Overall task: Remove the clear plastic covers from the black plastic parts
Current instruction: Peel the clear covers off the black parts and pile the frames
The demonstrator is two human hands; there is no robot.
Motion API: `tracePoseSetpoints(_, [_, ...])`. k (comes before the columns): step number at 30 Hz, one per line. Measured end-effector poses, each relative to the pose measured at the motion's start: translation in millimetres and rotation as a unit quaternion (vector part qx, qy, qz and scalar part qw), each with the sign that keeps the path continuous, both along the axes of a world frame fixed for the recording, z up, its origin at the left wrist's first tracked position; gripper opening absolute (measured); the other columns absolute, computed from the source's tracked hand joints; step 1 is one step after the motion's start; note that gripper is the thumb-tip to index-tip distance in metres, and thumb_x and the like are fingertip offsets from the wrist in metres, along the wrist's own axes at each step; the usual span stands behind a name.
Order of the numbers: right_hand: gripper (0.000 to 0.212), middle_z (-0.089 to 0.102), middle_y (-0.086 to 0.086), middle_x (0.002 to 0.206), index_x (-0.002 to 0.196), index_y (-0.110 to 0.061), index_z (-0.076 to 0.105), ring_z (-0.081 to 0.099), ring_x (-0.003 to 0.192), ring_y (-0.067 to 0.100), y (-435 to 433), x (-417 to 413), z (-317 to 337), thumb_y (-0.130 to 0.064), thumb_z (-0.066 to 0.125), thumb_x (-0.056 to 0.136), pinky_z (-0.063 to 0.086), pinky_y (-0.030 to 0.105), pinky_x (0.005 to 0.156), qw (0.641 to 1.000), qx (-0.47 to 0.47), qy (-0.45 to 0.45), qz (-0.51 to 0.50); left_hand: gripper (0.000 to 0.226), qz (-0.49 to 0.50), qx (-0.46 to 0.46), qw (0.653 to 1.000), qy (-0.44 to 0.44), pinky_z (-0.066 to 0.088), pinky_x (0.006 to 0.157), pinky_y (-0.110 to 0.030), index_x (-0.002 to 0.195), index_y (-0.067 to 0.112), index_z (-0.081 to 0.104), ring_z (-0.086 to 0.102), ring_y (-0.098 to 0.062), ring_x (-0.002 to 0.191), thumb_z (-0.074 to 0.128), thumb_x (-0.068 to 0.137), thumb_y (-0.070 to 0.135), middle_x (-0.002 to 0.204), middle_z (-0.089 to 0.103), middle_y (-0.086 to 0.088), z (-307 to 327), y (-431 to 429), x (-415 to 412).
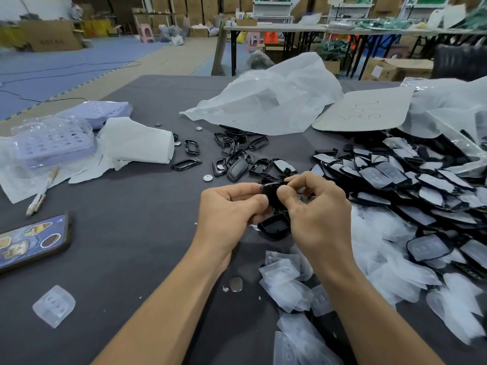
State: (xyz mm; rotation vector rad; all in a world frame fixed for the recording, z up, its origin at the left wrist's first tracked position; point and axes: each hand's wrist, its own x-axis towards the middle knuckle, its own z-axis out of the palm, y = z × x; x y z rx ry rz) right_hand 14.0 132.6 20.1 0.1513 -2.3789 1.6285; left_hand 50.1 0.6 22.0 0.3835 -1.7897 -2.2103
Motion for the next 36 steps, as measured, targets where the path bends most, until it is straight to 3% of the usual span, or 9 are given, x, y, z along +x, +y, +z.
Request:
tracePoseSetpoints(6, [0.024, 0.071, 0.0, 0.091, 0.067, -0.024, 0.065, 0.059, 0.079, 0.014, 3.1, -1.3, 3.3, -0.021, 0.078, 0.087, 0.051, 0.037, 0.076, 0.999, -0.007, -0.002, 0.045, 0.026, -0.04, 0.003, 0.999, -0.019, 0.059, 0.06, -0.023, 0.076, 0.015, 0.084, 0.077, -0.02, 0.067, 0.073, 0.087, -0.006, 0.078, 0.079, -0.015, -0.9, -4.4, 2.4])
tracePoseSetpoints(9, [0.023, 0.071, 0.002, 0.079, 0.067, -0.02, 0.068, 0.059, 0.071, 0.02, 6.3, -4.0, 7.8, -0.014, 0.078, 0.087, 0.055, 0.043, 0.07, 0.995, -0.052, -0.032, 0.079, 0.016, -0.075, 0.042, 0.995, -0.043, 0.059, 0.06, -0.022, 0.088, 0.009, 0.082, 0.077, -0.019, 0.069, 0.071, 0.089, -0.003, 0.082, 0.079, -0.017, -1.1, -7.4, 2.2])
tracePoseSetpoints(11, [0.025, 0.07, -0.001, 0.077, 0.065, -0.023, 0.067, 0.059, 0.069, 0.019, 6.2, -3.8, 8.8, -0.02, 0.079, 0.086, 0.055, 0.042, 0.067, 0.997, -0.02, -0.025, 0.068, 0.013, -0.075, 0.044, 0.995, -0.05, 0.058, 0.059, -0.021, 0.095, 0.004, 0.079, 0.077, -0.018, 0.069, 0.07, 0.089, -0.004, 0.082, 0.079, -0.016, -1.6, -8.7, 1.1])
tracePoseSetpoints(17, [0.021, 0.069, -0.019, 0.099, 0.066, -0.026, 0.069, 0.058, 0.103, 0.007, -3.7, 8.4, 7.0, -0.029, 0.087, 0.078, 0.046, 0.023, 0.088, 0.992, 0.058, 0.09, -0.063, 0.011, -0.062, 0.039, 0.995, -0.065, 0.058, 0.06, -0.02, 0.096, 0.006, 0.08, 0.078, -0.018, 0.074, 0.073, 0.089, 0.002, 0.085, 0.08, -0.014, -3.2, -4.5, -2.7])
tracePoseSetpoints(20, [0.036, 0.064, -0.013, 0.084, 0.078, -0.028, 0.053, 0.061, 0.078, 0.01, -4.1, 7.4, 3.3, -0.029, 0.089, 0.073, 0.049, 0.024, 0.071, 0.994, 0.038, 0.066, -0.079, 0.01, -0.037, 0.019, 0.997, -0.058, 0.057, 0.058, -0.02, 0.088, 0.009, 0.083, 0.076, -0.016, 0.067, 0.076, 0.087, 0.003, 0.083, 0.079, -0.014, -5.6, -3.0, -2.1])
tracePoseSetpoints(22, [0.043, 0.068, -0.006, 0.082, 0.088, -0.033, 0.047, 0.064, 0.066, 0.013, -0.5, 2.8, 3.0, -0.024, 0.087, 0.076, 0.054, 0.025, 0.063, 0.999, -0.04, -0.002, -0.027, 0.011, -0.039, 0.025, 0.997, -0.059, 0.057, 0.057, -0.02, 0.082, 0.012, 0.084, 0.075, -0.014, 0.066, 0.077, 0.087, 0.004, 0.081, 0.079, -0.012, -5.3, -4.7, -2.0])
tracePoseSetpoints(25, [0.021, 0.07, 0.005, 0.066, 0.094, -0.019, 0.063, 0.063, 0.05, 0.021, 5.5, -4.0, 4.7, -0.006, 0.078, 0.086, 0.053, 0.031, 0.048, 0.98, -0.161, -0.08, 0.089, 0.008, -0.066, 0.045, 0.995, -0.057, 0.058, 0.058, -0.021, 0.093, 0.009, 0.08, 0.077, -0.015, 0.069, 0.077, 0.085, 0.01, 0.086, 0.079, -0.017, -3.1, -7.1, -2.8])
tracePoseSetpoints(29, [0.015, 0.067, 0.004, 0.054, 0.076, -0.008, 0.069, 0.059, 0.043, 0.017, 10.5, -9.7, 3.9, 0.0, 0.078, 0.084, 0.045, 0.024, 0.042, 0.981, -0.152, -0.075, 0.096, 0.017, -0.053, -0.029, 0.998, -0.024, 0.058, 0.06, -0.022, 0.097, 0.016, 0.082, 0.075, -0.016, 0.066, 0.075, 0.09, 0.002, 0.084, 0.08, -0.013, -7.2, -3.0, -2.1])
tracePoseSetpoints(36, [0.013, 0.073, 0.004, 0.06, 0.075, -0.015, 0.072, 0.072, 0.049, 0.021, 12.7, -6.1, 6.2, -0.012, 0.08, 0.085, 0.06, 0.037, 0.047, 0.99, -0.045, -0.055, 0.122, 0.046, 0.006, -0.161, 0.986, 0.031, 0.061, 0.06, -0.026, 0.074, 0.042, 0.082, 0.072, -0.014, 0.058, 0.079, 0.084, -0.003, 0.07, 0.078, -0.001, -7.2, -2.4, -1.9])
